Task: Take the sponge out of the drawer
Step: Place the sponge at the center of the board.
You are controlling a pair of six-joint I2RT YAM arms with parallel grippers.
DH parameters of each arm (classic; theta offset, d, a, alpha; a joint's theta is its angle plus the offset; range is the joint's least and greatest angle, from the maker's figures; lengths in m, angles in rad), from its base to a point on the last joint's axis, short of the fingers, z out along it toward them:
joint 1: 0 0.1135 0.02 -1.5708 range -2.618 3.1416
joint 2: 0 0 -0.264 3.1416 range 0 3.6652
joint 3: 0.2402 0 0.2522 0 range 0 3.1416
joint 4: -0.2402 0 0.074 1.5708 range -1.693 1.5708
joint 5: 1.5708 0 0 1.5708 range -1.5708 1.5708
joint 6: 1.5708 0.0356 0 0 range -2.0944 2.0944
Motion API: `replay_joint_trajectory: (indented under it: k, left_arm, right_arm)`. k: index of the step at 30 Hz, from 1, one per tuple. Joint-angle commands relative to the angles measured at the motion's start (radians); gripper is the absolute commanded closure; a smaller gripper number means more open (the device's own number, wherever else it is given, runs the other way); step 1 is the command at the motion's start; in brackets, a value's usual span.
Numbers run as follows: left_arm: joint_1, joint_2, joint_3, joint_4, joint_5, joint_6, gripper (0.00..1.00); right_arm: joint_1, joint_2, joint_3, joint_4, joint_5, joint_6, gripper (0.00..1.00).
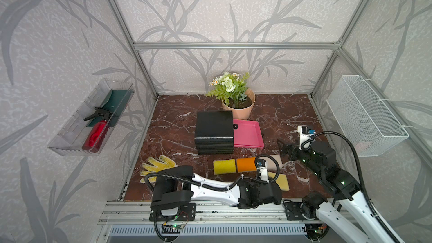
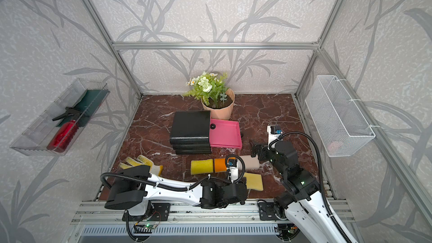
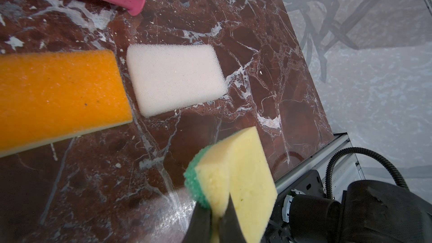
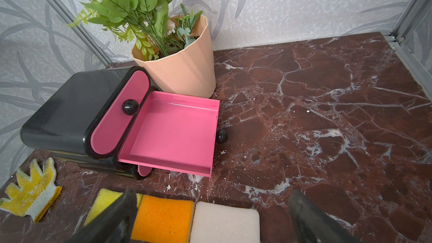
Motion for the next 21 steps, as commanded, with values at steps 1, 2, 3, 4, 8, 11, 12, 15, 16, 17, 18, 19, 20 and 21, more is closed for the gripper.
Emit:
replay_joint_trajectory:
  k: [1, 2, 3, 4, 8, 11, 12, 15, 16, 17, 18, 19, 20, 21]
  left_arm:
    - [0.008, 0.024, 0.020, -0.039, -0.014, -0.073, 1.00]
    - [0.008, 0.027, 0.018, -0.041, -0.010, -0.083, 1.00]
    - [0.010, 0.033, 0.020, -0.049, -0.005, -0.093, 1.00]
    - [0.014, 0.038, 0.022, -0.058, 0.002, -0.103, 1.00]
    - [0.037, 0.070, 0.030, -0.072, 0.057, -0.142, 1.00]
    - [0.046, 0.081, 0.027, -0.076, 0.080, -0.160, 1.00]
    - [0.048, 0.085, 0.028, -0.077, 0.086, -0.164, 1.00]
    - [0.058, 0.102, 0.042, -0.088, 0.112, -0.169, 1.00]
    - [0.060, 0.108, 0.045, -0.088, 0.121, -0.169, 1.00]
    - [0.064, 0.112, 0.044, -0.084, 0.132, -0.172, 0.98]
    - [0.065, 0.116, 0.045, -0.086, 0.137, -0.176, 0.97]
    - [0.066, 0.119, 0.046, -0.086, 0.141, -0.177, 0.94]
    - [0.067, 0.121, 0.050, -0.088, 0.146, -0.176, 0.91]
    - [0.070, 0.124, 0.058, -0.097, 0.151, -0.174, 0.88]
  right_arm:
    - [-0.003, -0.017, -0.011, -0.008, -0.003, 0.011, 0.01]
    - [-0.004, -0.018, -0.012, -0.008, -0.003, 0.012, 0.01]
    - [-0.004, -0.018, -0.013, -0.006, -0.003, 0.012, 0.01]
    - [-0.004, -0.018, -0.013, -0.006, -0.003, 0.014, 0.01]
    - [-0.004, -0.020, -0.013, -0.012, 0.001, 0.016, 0.01]
    - [-0.004, -0.026, -0.016, -0.011, 0.006, 0.017, 0.01]
    - [-0.004, -0.026, -0.017, -0.010, 0.010, 0.017, 0.01]
    - [-0.004, -0.026, -0.018, -0.010, 0.014, 0.016, 0.01]
    - [-0.005, -0.024, -0.019, -0.010, 0.013, 0.017, 0.01]
    - [-0.004, -0.024, -0.018, -0.011, 0.012, 0.017, 0.01]
    - [-0.004, -0.023, -0.018, -0.011, 0.014, 0.018, 0.01]
    - [-0.004, -0.024, -0.017, -0.010, 0.015, 0.017, 0.01]
    - [-0.004, -0.024, -0.019, -0.010, 0.017, 0.017, 0.01]
    - [-0.004, -0.024, -0.020, -0.009, 0.020, 0.017, 0.01]
